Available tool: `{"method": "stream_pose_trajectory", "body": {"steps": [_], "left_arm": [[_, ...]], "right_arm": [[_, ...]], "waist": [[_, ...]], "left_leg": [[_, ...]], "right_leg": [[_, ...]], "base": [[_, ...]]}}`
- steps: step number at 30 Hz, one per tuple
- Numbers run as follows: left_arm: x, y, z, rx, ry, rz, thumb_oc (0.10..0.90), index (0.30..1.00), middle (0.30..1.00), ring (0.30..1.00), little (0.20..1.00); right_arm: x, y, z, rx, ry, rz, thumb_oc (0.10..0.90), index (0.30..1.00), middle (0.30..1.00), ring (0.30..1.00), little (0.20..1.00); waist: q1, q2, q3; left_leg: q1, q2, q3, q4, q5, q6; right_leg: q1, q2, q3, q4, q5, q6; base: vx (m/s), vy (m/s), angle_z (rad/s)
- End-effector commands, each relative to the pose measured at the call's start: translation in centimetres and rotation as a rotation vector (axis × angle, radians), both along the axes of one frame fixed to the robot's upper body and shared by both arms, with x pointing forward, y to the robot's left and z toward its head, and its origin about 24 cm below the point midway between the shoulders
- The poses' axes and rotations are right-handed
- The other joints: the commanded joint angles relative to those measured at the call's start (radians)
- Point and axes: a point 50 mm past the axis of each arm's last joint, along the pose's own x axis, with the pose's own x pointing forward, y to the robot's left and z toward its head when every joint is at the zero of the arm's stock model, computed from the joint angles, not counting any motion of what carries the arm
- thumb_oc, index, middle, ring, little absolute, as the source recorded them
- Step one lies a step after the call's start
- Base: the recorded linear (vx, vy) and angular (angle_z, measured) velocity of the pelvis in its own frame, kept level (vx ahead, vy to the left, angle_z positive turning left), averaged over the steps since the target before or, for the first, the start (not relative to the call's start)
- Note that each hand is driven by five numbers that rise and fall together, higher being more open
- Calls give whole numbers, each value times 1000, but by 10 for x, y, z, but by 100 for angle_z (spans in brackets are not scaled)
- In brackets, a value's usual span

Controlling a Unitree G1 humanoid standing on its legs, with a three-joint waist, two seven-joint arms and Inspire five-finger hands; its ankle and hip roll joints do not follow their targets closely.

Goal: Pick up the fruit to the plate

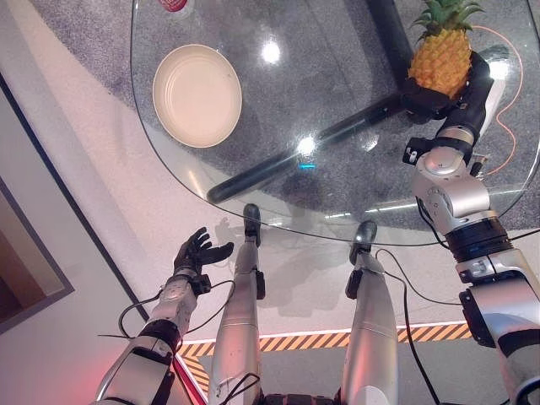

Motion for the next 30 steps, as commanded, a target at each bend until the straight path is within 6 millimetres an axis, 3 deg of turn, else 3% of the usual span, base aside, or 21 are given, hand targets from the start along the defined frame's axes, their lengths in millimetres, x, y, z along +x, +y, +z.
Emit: {"method": "stream_pose_trajectory", "body": {"steps": [1, 11, 16, 20, 26, 30], "left_arm": [[-13, 21, -6, 60, 25, 41, 800, 900, 900, 900, 900], [-11, 25, -1, 22, -5, 92, 800, 900, 900, 900, 900], [-9, 39, 10, -95, -104, 308, 800, 900, 900, 900, 900], [-3, 53, 31, -141, -218, 472, 800, 900, 900, 900, 900], [16, 70, 95, -136, -487, 672, 800, 900, 900, 900, 900], [21, 76, 128, -144, -627, 744, 800, 900, 900, 900, 900]], "right_arm": [[2, -3, 2, -26, 32, 42, 100, 300, 300, 300, 200], [0, -3, 8, -65, -8, 46, 100, 300, 300, 300, 200], [-4, 0, 12, -107, -51, 39, 100, 300, 300, 300, 200], [-8, 3, 13, -126, -74, 32, 100, 300, 300, 300, 200], [-16, 10, 15, -146, -127, 34, 100, 300, 300, 300, 200], [-21, 12, 15, -157, -153, 34, 100, 300, 300, 300, 200]], "waist": [[23, -3, -16], [24, -5, -16], [21, -6, -16], [21, -10, -16], [17, -30, -16], [12, -40, -16]], "left_leg": [[-12, 13, -9, 93, -89, -5], [3, 14, -7, 82, -86, -6], [20, 13, -9, 66, -82, -7], [33, 12, -11, 57, -80, -10], [43, 18, -15, 42, -77, -15], [41, 20, -15, 35, -74, -17]], "right_leg": [[11, 5, -78, -164, 182, -20], [26, 3, -82, -173, 183, -17], [40, 5, -81, -181, 180, -17], [52, 5, -80, -182, 173, -17], [63, 10, -82, -186, 169, -16], [64, 15, -83, -190, 169, -17]], "base": [[0, 0, 0], [0, 0, 0], [0, 0, 0], [0, 0, 0], [-31, -31, 1], [-22, -24, 2]]}}
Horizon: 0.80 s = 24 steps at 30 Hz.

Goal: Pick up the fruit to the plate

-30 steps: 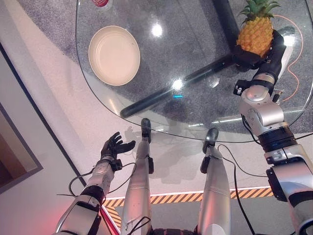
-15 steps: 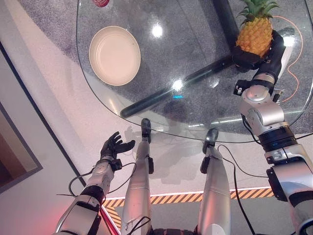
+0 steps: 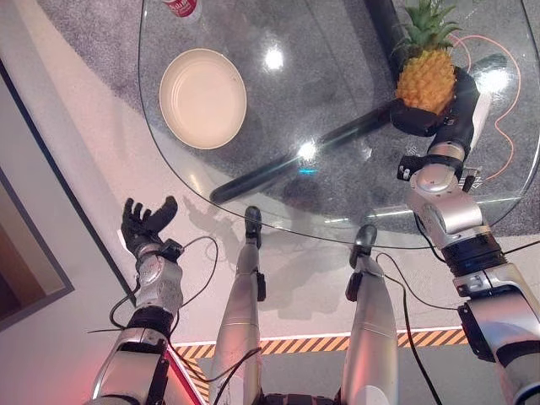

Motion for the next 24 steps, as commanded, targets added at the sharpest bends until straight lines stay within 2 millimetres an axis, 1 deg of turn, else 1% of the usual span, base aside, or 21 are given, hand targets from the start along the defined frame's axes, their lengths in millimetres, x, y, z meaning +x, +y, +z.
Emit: {"method": "stream_pose_trajectory", "body": {"steps": [1, 3, 5, 7, 12, 13, 14, 15, 16, 20, 23, 24], "left_arm": [[-1, 36, 52, 103, -187, 189, 800, 900, 900, 900, 900], [0, 37, 69, 106, -266, 230, 800, 900, 900, 900, 900], [1, 37, 80, 119, -311, 249, 800, 900, 900, 900, 900], [1, 38, 101, 140, -396, 275, 800, 900, 900, 900, 900], [0, 34, 133, 186, -534, 296, 800, 900, 900, 900, 900], [0, 33, 137, 192, -550, 296, 800, 900, 900, 900, 900], [0, 30, 144, 201, -576, 293, 800, 900, 900, 900, 900], [0, 24, 155, 232, -624, 284, 800, 900, 900, 900, 900], [-1, 16, 166, 247, -688, 259, 800, 900, 900, 900, 900], [-3, -6, 176, 257, -788, 169, 800, 900, 900, 900, 900], [-5, -19, 185, 268, -852, 100, 800, 900, 900, 900, 900], [-7, -25, 187, 284, -877, 71, 800, 900, 900, 900, 900]], "right_arm": [[-12, 8, 38, -73, -197, 15, 100, 300, 300, 300, 200], [-15, 10, 37, -99, -213, 11, 100, 300, 300, 300, 200], [-17, 12, 37, -119, -223, 8, 100, 300, 300, 300, 200], [-20, 12, 39, -166, -250, 8, 100, 300, 300, 300, 200], [-26, 19, 43, -259, -312, 6, 100, 300, 300, 300, 200], [-27, 19, 45, -265, -323, 4, 100, 300, 300, 300, 200], [-28, 21, 47, -281, -339, -3, 100, 300, 300, 300, 200], [-31, 23, 49, -298, -367, 2, 100, 300, 300, 300, 200], [-34, 25, 52, -320, -400, 0, 100, 300, 300, 300, 200], [-39, 30, 51, -360, -449, -4, 100, 300, 300, 300, 200], [-42, 33, 54, -371, -478, -4, 100, 300, 300, 300, 200], [-43, 34, 53, -375, -485, -4, 100, 300, 300, 300, 200]], "waist": [[1, -41, -16], [-4, -44, -16], [-6, -45, -16], [-11, -48, -16], [-17, -48, -16], [-18, -48, -16], [-18, -49, -16], [-20, -48, -16], [-22, -48, -16], [-22, -45, -16], [-21, -47, -16], [-20, -49, -16]], "left_leg": [[14, 19, -10, 51, -84, -16], [11, 21, -10, 50, -83, -18], [9, 23, -10, 50, -83, -19], [9, 26, -7, 46, -83, -21], [4, 27, -4, 55, -88, -24], [-5, 26, -5, 54, -80, -23], [-7, 26, -5, 54, -81, -23], [-1, 27, -3, 55, -90, -25], [-12, 26, -3, 56, -83, -25], [-12, 24, -5, 57, -95, -24], [-23, 20, -6, 55, -88, -21], [-16, 21, -6, 55, -97, -22]], "right_leg": [[39, 16, -74, -188, 169, -19], [35, 18, -71, -186, 168, -19], [35, 20, -69, -187, 167, -20], [35, 21, -67, -190, 167, -19], [32, 20, -61, -185, 162, -18], [25, 19, -61, -189, 171, -19], [25, 18, -61, -191, 171, -18], [32, 19, -60, -190, 163, -16], [24, 19, -57, -194, 171, -16], [25, 20, -52, -192, 163, -12], [18, 20, -53, -200, 173, -11], [26, 21, -54, -200, 166, -9]], "base": [[0, 0, 0], [0, 0, 0], [0, 0, 0], [0, 0, 0], [0, 0, 0], [0, 0, 0], [0, 0, 0], [0, 0, 0], [0, 0, 0], [0, 0, 0], [-1, -16, 0], [-21, -46, 0]]}}
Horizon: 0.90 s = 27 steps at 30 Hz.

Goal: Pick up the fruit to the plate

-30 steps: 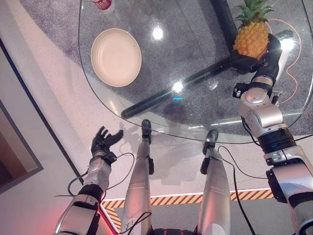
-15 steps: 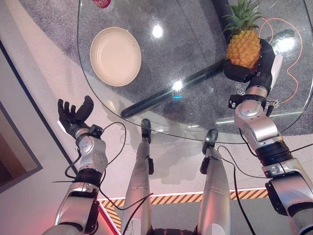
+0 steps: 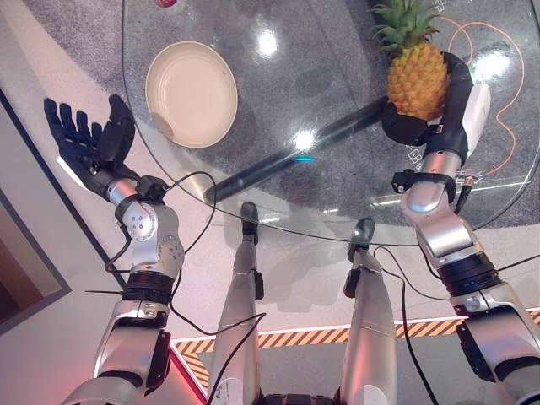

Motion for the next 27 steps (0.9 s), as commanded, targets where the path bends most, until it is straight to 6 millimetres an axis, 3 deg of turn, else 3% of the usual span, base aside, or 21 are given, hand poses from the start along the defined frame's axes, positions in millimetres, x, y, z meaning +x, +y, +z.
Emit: {"method": "stream_pose_trajectory", "body": {"steps": [1, 11, 17, 27], "left_arm": [[-17, 3, 52, 149, -271, 29, 800, 900, 900, 900, 900], [-25, -20, 71, 244, -391, -63, 800, 900, 900, 900, 900], [-27, -38, 87, 354, -462, -190, 800, 900, 900, 900, 900], [-25, -70, 98, 447, -487, -442, 800, 900, 900, 900, 900]], "right_arm": [[-25, 12, 63, -68, -371, 56, 100, 300, 300, 300, 200], [-30, 19, 66, -86, -431, 91, 100, 300, 300, 300, 200], [-39, 24, 78, -112, -500, 137, 100, 300, 300, 300, 200], [-50, 37, 92, -143, -582, 205, 100, 300, 300, 300, 200]], "waist": [[10, -45, -19], [0, -52, -19], [-7, -56, -19], [-17, -57, -19]], "left_leg": [[0, 19, -6, 82, -94, -18], [0, 19, -4, 79, -96, -19], [2, 20, -2, 80, -98, -19], [6, 20, 4, 80, -97, -16]], "right_leg": [[48, 17, -54, -189, 180, -16], [50, 22, -49, -200, 188, -10], [54, 23, -47, -204, 192, -6], [54, 27, -40, -205, 198, -2]], "base": [[14, -37, 1], [-1, -7, 0], [0, 0, 0], [0, 0, 0]]}}
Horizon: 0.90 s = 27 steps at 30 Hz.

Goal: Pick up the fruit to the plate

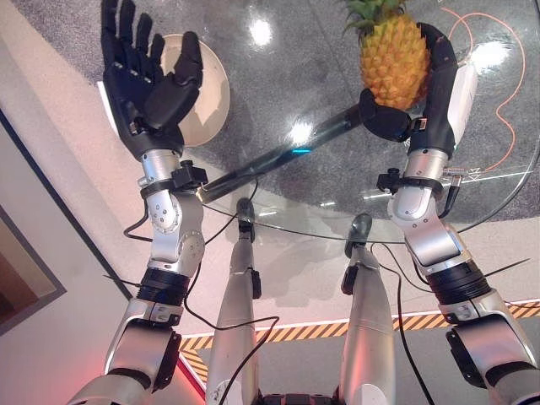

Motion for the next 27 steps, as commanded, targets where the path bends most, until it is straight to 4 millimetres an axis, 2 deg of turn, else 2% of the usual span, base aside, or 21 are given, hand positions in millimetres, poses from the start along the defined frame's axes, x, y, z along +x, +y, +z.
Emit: {"method": "stream_pose_trajectory", "body": {"steps": [1, 11, 27], "left_arm": [[-19, -5, 57, 64, -256, -81, 800, 900, 900, 900, 900], [-8, -36, 58, 83, -156, -309, 800, 900, 900, 900, 900], [2, -67, 49, -35, -26, -604, 800, 900, 900, 900, 900]], "right_arm": [[-36, 13, 70, -40, -399, 97, 100, 300, 300, 300, 200], [-42, 26, 85, -82, -441, 162, 100, 300, 300, 300, 200], [-44, 48, 93, -159, -426, 252, 100, 300, 300, 300, 200]], "waist": [[3, -47, -24], [-9, -43, -24], [-18, -43, -24]], "left_leg": [[28, 20, 5, 84, -106, -17], [33, 20, 18, 73, -99, -12], [27, 17, 30, 62, -82, -6]], "right_leg": [[75, 27, -38, -202, 192, -2], [77, 29, -32, -212, 199, 1], [74, 26, -31, -230, 218, 1]], "base": [[0, 0, 0], [-3, 9, 0], [0, 0, 0]]}}
